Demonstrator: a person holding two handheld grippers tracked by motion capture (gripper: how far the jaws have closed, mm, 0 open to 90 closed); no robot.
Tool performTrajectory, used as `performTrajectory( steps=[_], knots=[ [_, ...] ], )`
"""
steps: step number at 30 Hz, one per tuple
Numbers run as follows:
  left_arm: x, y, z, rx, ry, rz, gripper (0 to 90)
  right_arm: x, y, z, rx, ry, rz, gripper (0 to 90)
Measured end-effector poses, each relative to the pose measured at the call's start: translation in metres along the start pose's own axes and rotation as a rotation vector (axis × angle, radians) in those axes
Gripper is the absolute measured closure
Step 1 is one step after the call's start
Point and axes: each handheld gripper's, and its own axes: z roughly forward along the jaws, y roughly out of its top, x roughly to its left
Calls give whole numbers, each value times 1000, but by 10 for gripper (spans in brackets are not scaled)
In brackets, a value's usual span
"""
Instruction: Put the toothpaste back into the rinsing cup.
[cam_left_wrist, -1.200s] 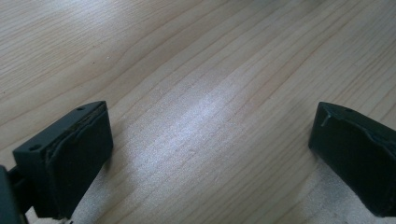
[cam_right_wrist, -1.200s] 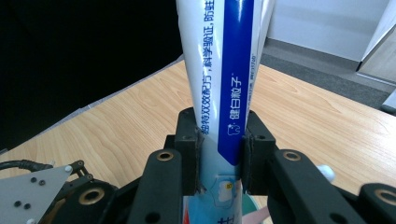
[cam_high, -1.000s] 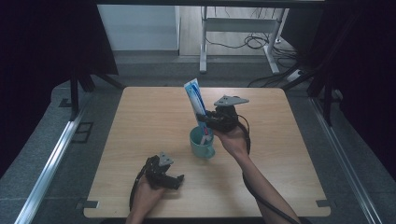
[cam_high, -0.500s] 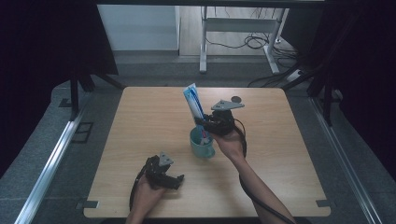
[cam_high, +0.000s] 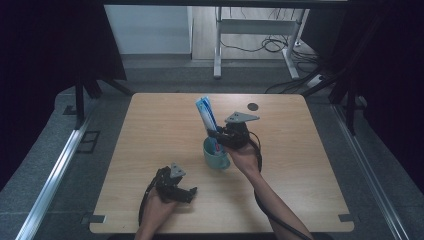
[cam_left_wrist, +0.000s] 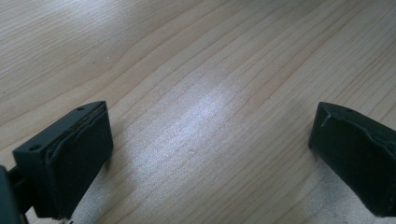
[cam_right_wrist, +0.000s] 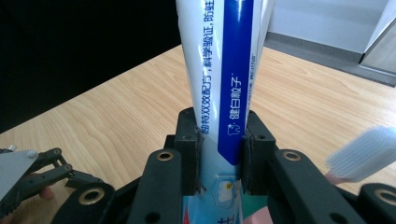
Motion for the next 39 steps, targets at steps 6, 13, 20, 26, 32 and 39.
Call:
performTrajectory(
  steps=[6, 13, 20, 26, 32, 39],
  knots=[
    [0, 0, 0, 0, 0, 0, 0, -1, -6, 3, 7, -4, -4, 717],
    [0, 0, 0, 0, 0, 1, 0, 1, -12, 6, 19, -6, -18, 716],
    [0, 0, 0, 0, 0, 0, 0, 4, -18, 10, 35, -6, -41, 715],
    [0, 0, 0, -2, 1, -1, 0, 4, -22, 12, 39, -5, -36, 714],
    [0, 0, 0, -2, 0, 0, 0, 4, -24, 12, 45, 0, -36, 712],
    [0, 0, 0, -2, 0, 0, 0, 2, -27, 12, 43, 6, -22, 708]
  ],
)
